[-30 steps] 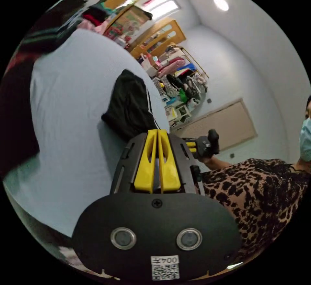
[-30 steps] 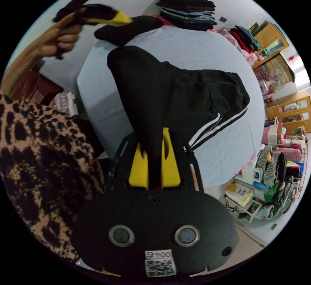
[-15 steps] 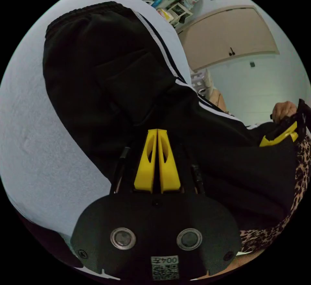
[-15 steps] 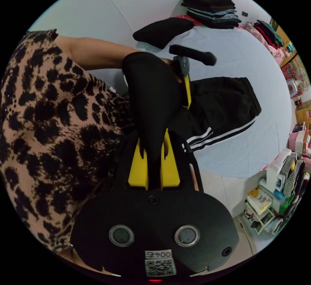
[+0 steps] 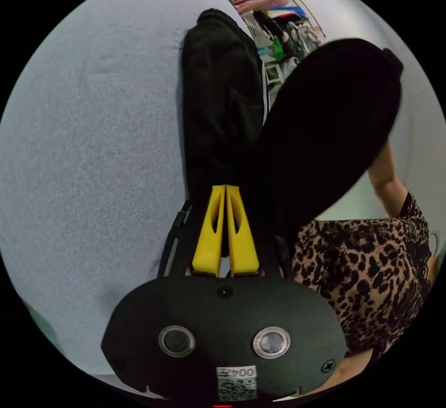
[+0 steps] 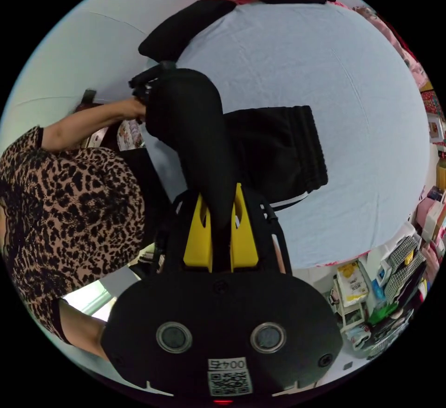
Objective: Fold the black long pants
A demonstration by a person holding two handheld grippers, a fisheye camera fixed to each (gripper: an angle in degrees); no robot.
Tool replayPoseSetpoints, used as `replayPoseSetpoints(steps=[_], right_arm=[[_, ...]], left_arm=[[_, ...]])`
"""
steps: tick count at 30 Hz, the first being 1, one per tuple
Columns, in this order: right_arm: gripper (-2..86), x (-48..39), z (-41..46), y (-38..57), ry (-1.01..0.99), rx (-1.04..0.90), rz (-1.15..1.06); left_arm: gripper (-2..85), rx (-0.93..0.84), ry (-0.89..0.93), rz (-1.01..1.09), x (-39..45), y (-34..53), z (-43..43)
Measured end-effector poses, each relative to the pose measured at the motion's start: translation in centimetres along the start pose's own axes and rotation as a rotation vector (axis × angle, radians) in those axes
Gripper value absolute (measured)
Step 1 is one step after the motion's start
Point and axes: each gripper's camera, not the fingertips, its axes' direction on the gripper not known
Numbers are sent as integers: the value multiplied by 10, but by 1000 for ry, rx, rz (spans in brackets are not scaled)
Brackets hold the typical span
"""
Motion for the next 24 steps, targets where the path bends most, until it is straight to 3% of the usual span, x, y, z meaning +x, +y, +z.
replayPoseSetpoints(steps=[7,16,18,21,23,24], right_arm=[[59,110,12,-45,-61,-77,33],[91,212,67,-49,-207,-83,157],[109,223,63,-38,-204,-27,210],[126,237,32,17,-157,229,395],[191,232,27,86,-283,517,495],[215,229,34,102,-313,562,514]], left_arm=[[1,234,121,-130,-29,8,-27],[7,381,17,-226,-45,18,-54],[12,402,-11,-238,-47,22,-58],[35,488,-21,-238,-48,32,-70],[73,578,-1,-193,-44,38,-85],[86,592,-5,-178,-42,38,-88]])
